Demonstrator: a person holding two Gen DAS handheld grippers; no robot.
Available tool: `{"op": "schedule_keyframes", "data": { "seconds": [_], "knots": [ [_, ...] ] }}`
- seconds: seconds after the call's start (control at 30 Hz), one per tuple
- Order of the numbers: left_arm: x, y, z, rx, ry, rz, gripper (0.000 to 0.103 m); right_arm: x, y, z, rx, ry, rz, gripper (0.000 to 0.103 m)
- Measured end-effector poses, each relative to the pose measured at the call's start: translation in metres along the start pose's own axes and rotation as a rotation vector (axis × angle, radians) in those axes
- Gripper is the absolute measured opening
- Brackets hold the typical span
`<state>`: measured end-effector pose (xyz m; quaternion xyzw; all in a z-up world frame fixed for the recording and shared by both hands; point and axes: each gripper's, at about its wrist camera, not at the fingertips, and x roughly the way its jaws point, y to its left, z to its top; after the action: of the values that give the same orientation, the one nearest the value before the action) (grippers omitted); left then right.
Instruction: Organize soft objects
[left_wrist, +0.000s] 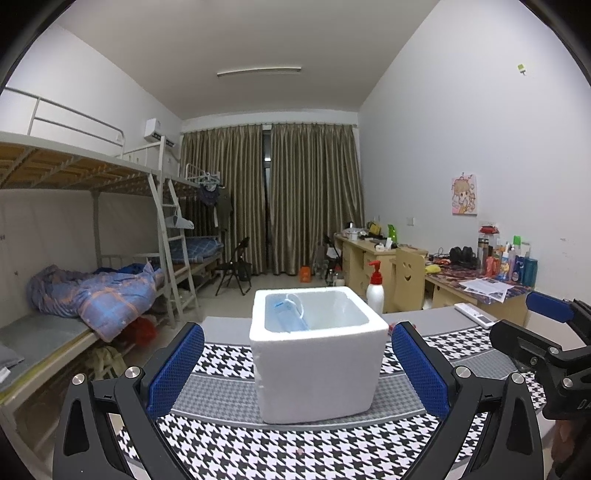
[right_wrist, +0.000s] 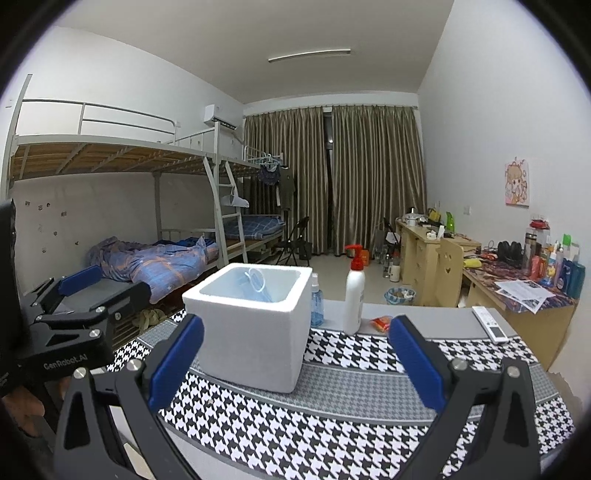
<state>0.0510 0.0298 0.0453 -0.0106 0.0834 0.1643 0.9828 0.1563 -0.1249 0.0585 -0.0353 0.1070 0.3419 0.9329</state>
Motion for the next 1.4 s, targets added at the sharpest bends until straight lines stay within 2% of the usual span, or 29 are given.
{"op": "schedule_keyframes", "data": {
  "seconds": [1.4],
  "knots": [
    [-0.015,-0.007,-0.040,-0.005,0.034,-0.035,0.102,-0.011,0.000,-0.037,0.021,0.045,-0.040,0.102]
  ]
}}
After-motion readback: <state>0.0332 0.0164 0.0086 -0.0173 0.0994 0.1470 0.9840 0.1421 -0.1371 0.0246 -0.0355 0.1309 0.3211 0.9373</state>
